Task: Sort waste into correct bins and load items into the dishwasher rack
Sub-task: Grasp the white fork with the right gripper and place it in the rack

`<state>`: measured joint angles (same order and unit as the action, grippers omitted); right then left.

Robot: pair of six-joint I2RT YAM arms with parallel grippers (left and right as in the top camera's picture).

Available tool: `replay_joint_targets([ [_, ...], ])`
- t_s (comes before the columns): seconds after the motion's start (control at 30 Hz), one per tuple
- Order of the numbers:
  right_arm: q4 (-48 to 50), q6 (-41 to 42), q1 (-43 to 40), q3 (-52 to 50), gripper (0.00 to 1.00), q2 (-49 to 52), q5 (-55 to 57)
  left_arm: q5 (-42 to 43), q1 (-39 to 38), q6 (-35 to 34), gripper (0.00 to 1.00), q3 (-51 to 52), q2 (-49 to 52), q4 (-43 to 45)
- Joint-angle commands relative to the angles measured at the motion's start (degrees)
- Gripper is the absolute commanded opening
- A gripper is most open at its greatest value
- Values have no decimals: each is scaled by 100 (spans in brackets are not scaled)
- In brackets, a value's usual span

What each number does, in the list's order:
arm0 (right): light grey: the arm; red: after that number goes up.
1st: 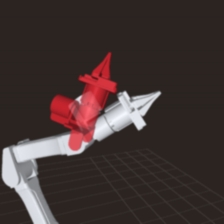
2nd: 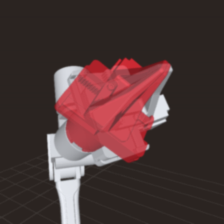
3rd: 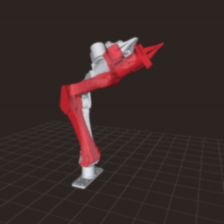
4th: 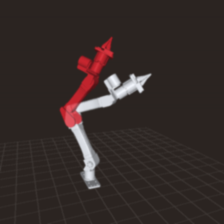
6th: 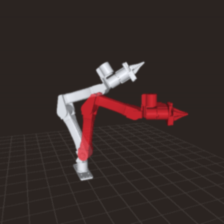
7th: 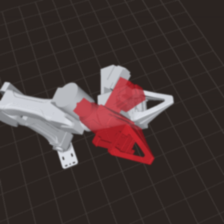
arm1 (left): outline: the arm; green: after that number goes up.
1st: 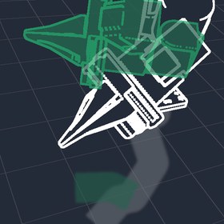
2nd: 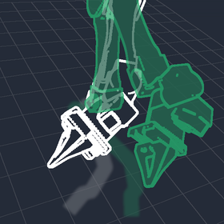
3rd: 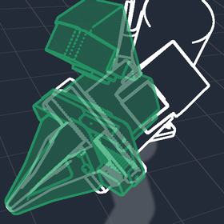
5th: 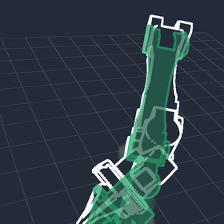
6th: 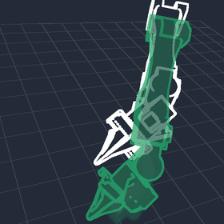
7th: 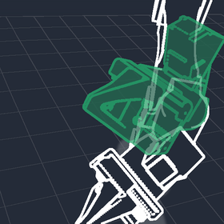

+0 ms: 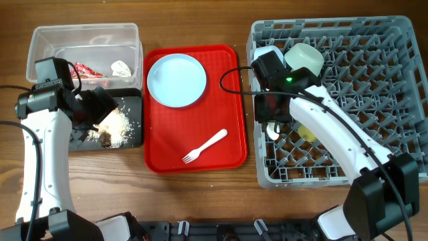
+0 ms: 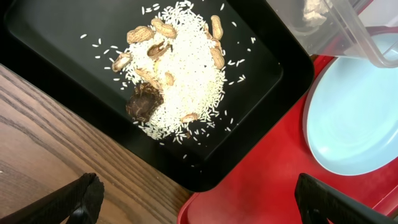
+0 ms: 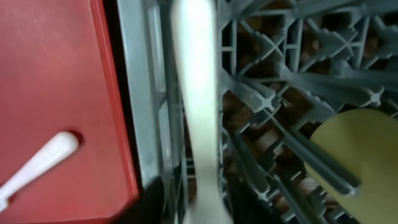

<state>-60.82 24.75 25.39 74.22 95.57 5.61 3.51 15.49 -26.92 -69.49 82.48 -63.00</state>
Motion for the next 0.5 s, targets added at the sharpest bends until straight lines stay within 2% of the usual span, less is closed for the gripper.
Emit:
replay_joint_targets([
  [0.0,136,-61,-13,17,54,-42,37,50,28,-55,100,-17,-83,20],
  [0.07,179,-59,-11,334,57,-289,-111,50,28,-55,100,-17,-83,17],
  [0.17,905,96,151,487,57,-719,-1497,50,28,-55,100,-17,-83,35],
  [0.3,1034,1080,1220,422,58,-503,-1290,52,28,-55,100,-17,-83,50],
  [0.33,1235,1397,1495,319,65,-328,-1401,50,28,-55,100,-17,-83,59],
  [0.37,1567,1746,1722,216,84,-136,-1731,50,28,-55,100,-17,-83,59],
  [0.4,1784,1784,1873,184,90,52,-1965,52,28,-55,100,-17,-83,59],
  [0.43,1880,1926,1998,184,89,262,-1930,50,28,-55,100,-17,-83,59],
  [0.47,1768,2472,2079,184,83,457,-1687,50,28,-55,100,-17,-83,59],
])
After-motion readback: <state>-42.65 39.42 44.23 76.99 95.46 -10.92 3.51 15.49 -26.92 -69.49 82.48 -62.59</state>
